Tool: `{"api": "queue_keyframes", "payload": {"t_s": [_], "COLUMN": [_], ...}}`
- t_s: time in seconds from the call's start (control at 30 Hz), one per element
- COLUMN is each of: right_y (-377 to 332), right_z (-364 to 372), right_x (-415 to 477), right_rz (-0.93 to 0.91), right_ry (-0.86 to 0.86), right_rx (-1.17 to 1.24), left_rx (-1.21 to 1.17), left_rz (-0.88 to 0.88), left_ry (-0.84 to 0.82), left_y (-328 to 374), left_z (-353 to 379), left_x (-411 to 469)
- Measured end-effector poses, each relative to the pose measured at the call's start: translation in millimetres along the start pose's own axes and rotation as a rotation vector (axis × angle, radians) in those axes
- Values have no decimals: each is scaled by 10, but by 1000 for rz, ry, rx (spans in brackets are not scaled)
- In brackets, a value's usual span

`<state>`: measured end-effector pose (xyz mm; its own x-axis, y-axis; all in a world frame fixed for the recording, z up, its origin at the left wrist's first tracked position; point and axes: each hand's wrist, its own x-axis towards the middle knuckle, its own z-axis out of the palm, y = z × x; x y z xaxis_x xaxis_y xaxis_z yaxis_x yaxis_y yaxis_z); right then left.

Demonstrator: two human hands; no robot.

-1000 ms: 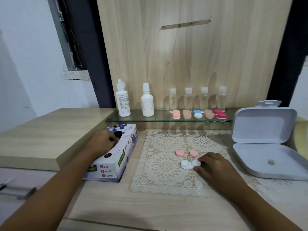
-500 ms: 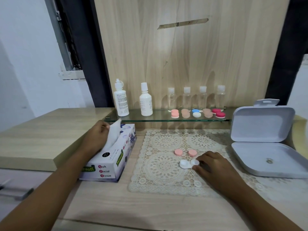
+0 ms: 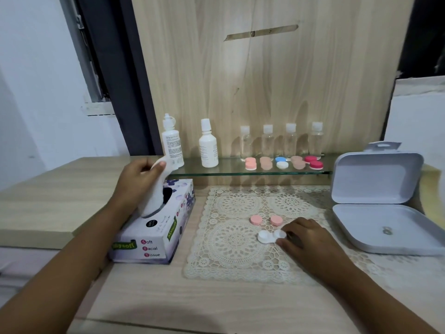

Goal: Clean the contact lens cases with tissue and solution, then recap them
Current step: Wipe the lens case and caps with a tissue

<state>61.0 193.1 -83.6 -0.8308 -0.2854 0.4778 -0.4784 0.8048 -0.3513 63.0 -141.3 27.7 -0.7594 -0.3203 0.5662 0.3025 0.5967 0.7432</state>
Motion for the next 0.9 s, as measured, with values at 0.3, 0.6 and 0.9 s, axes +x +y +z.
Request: {"api": "queue_keyframes", "payload": {"t_s": [0.3,0.6,0.9], "right_y": [-15,-7,-3], "right_z": [-29,-18,-17], "right_x": [-5,17,29], "right_rz": [19,50,43], "right_ry": [-36,-63,-68], "right_rx": [0,-1,-15], "left_rx": [-215,178,279], "left_rz": [35,221,443], "left_ry": [-211,-617,-684], "left_y": [714,447,137], "left_z": [403,1206,1448], "left_x": [-331,-755,-862]}}
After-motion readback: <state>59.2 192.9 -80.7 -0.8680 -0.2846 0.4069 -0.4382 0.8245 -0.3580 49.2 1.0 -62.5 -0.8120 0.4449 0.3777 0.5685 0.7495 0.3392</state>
